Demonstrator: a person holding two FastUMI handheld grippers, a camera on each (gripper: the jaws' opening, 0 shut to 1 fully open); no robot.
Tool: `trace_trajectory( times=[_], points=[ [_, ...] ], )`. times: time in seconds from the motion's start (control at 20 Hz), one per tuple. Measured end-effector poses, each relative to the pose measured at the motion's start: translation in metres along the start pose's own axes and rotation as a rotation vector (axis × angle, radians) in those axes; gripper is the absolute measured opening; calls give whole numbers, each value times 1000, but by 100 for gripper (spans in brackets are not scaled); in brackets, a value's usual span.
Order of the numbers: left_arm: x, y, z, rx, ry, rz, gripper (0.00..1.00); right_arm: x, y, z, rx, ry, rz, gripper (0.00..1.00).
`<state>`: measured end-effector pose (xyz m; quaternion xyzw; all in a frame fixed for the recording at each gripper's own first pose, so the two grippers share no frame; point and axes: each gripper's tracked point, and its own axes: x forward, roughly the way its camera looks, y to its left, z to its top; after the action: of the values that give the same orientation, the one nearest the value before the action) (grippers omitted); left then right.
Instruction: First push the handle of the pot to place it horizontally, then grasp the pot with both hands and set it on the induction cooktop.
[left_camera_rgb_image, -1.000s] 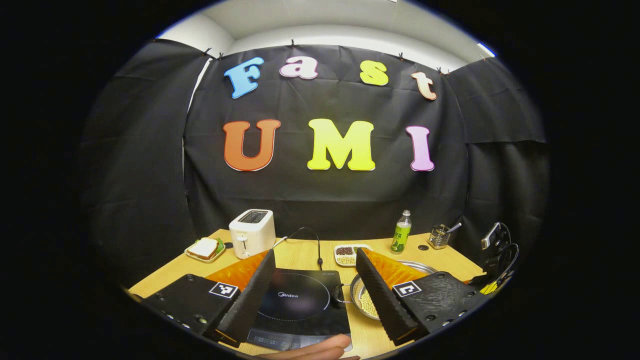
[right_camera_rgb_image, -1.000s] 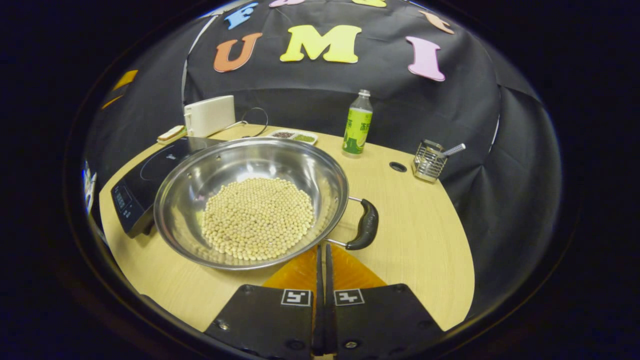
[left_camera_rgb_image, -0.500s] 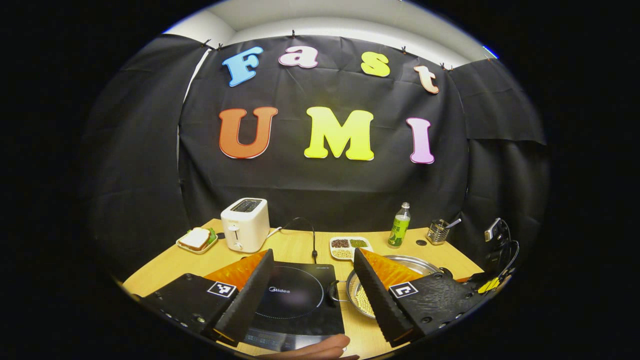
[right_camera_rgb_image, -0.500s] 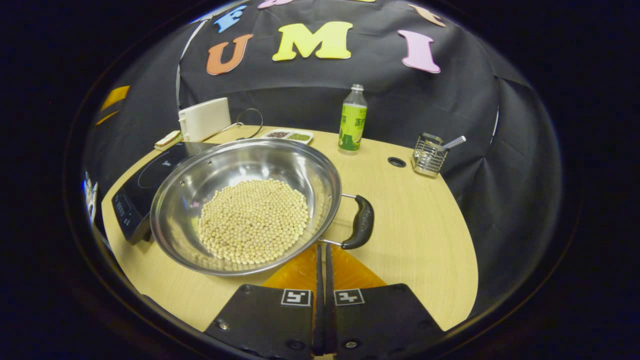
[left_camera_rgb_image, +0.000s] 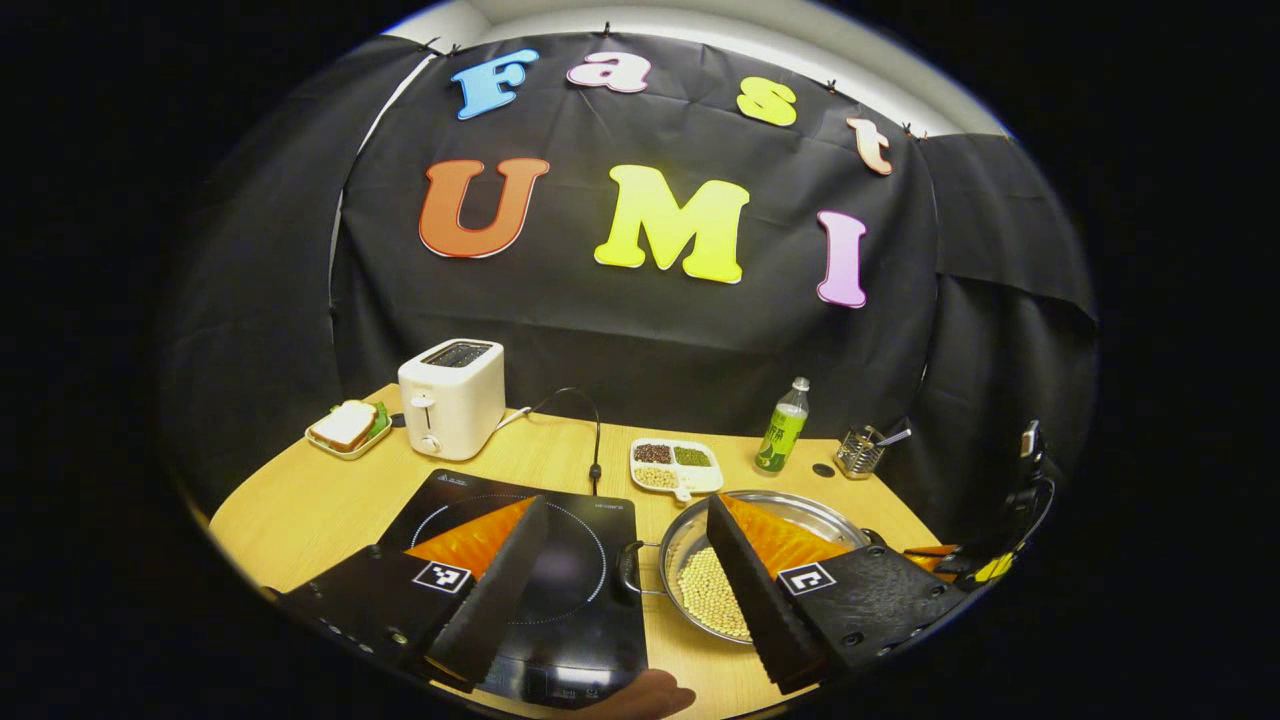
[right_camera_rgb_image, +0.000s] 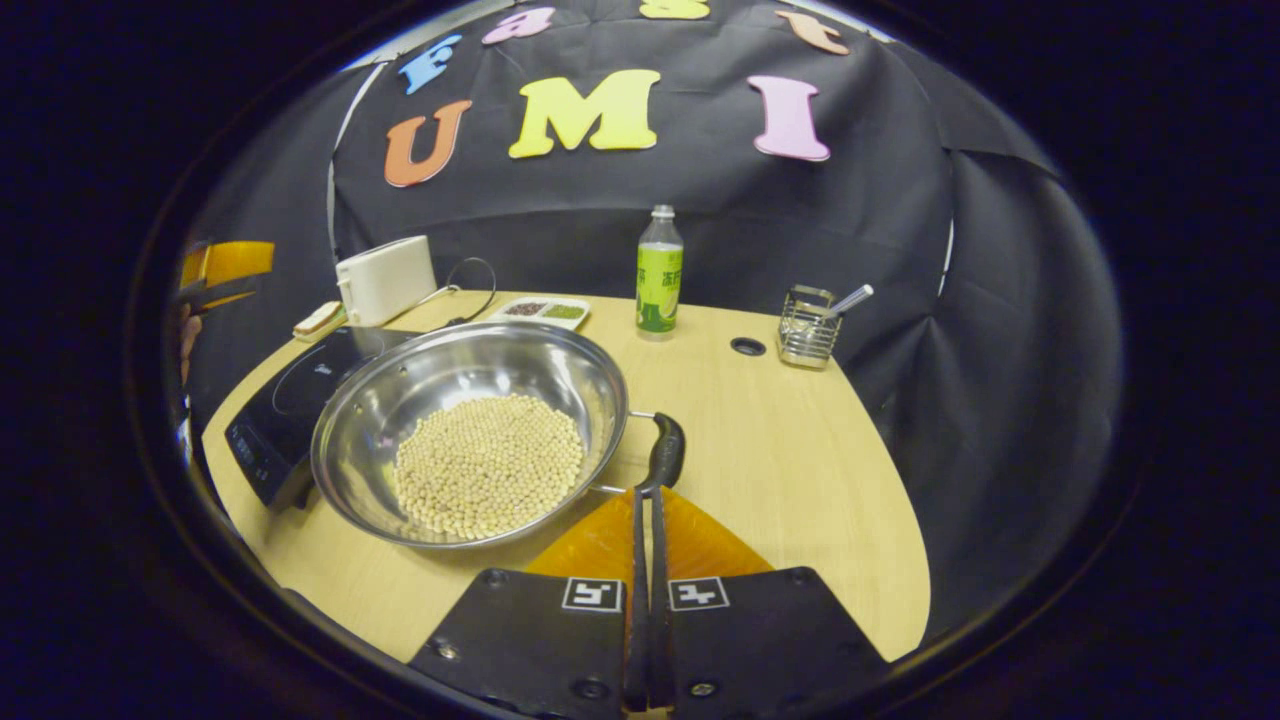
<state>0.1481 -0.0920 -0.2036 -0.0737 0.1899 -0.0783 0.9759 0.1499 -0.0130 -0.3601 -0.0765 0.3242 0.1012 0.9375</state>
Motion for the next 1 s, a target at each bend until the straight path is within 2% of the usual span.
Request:
trace_trajectory(
  times=[0.1, 0.2, 0.25, 0.3, 0.35, 0.45, 0.6, 0.85, 1.0],
  points=[
    [9, -5, -13, 2, 38, -10, 95, -2, -4, 11, 2, -36, -16, 5],
    [18, -8, -26, 17, 73, -14, 95, -4, -7, 15, 13, -60, -31, 27],
    [22, -10, -31, 25, 90, -17, 95, -2, -9, 18, 19, -68, -37, 53],
    [26, -13, -37, 31, 106, -20, 96, 0, -10, 21, 30, -74, -44, 63],
    [30, -16, -43, 36, 122, -26, 96, 6, -15, 21, 41, -74, -57, 78],
    [39, -20, -52, 53, 148, -27, 95, 11, -15, 22, 77, -55, -49, 92],
    [52, -24, -68, 93, 199, -22, 96, 22, -12, 26, 124, -38, -31, 93],
    [70, -25, -94, 125, 290, -19, 96, 43, 3, 28, 131, -6, 0, 93],
    [82, -17, -107, 158, 340, 6, 95, 57, 5, 21, 152, 39, -11, 93]
  ],
)
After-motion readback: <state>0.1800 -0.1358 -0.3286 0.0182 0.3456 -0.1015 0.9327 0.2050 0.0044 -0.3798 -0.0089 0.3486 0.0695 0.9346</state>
